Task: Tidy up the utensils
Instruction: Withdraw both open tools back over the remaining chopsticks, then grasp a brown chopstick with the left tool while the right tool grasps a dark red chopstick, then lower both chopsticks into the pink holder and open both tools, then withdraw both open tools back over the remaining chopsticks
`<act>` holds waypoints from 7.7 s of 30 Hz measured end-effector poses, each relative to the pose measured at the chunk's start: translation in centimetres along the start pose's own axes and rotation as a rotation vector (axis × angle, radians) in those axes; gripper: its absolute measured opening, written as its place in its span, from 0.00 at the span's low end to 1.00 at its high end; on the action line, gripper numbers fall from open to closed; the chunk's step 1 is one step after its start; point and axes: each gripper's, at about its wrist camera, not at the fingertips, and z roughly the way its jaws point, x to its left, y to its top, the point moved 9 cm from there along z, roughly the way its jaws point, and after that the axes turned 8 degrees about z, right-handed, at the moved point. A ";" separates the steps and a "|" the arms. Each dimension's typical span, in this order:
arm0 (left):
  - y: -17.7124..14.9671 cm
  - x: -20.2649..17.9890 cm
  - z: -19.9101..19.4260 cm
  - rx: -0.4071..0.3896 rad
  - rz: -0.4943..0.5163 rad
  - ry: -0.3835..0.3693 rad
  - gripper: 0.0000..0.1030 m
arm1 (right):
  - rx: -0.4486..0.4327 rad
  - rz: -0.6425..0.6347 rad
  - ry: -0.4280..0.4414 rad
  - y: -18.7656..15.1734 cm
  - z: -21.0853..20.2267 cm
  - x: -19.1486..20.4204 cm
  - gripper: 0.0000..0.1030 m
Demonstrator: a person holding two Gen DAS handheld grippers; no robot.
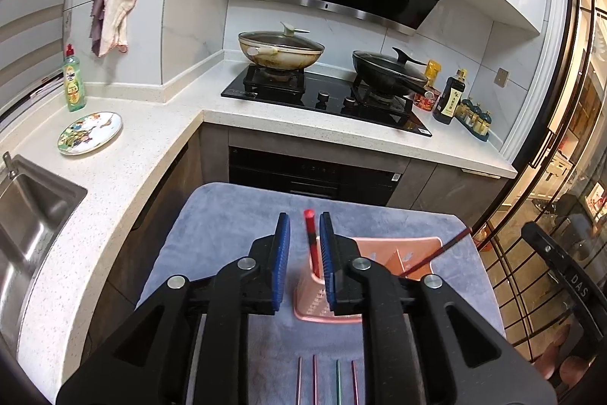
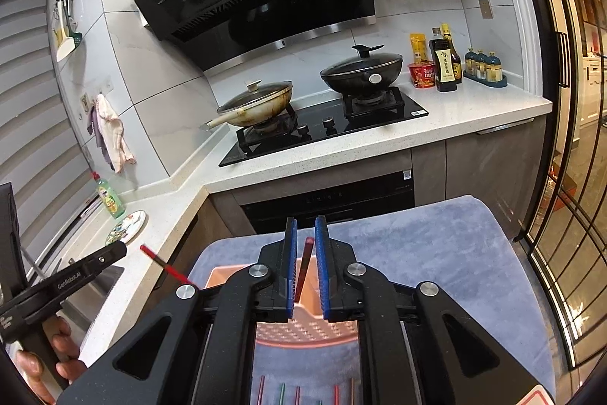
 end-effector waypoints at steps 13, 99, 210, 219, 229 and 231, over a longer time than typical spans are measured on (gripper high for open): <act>-8.9 1.1 -4.5 0.062 0.050 0.052 0.29 | 0.118 -0.046 -0.044 -10.1 -6.2 -3.1 0.12; -34.4 -2.5 -3.2 0.437 0.127 -0.010 0.11 | 0.442 -0.103 -0.194 -32.3 -8.3 -10.3 0.11; 0.0 -2.5 -1.8 -0.085 0.089 -0.034 0.33 | 0.011 -0.059 0.028 -1.5 -1.6 0.4 0.10; -6.7 -2.0 -4.2 -0.016 0.113 -0.008 0.33 | 0.105 -0.078 -0.017 -9.4 -5.6 -2.4 0.11; -17.2 -2.5 -5.1 0.118 0.137 0.001 0.33 | 0.241 -0.093 -0.085 -19.4 -8.2 -6.0 0.11; -19.4 -2.8 -5.1 0.149 0.136 -0.006 0.34 | 0.271 -0.092 -0.095 -21.6 -8.6 -6.7 0.11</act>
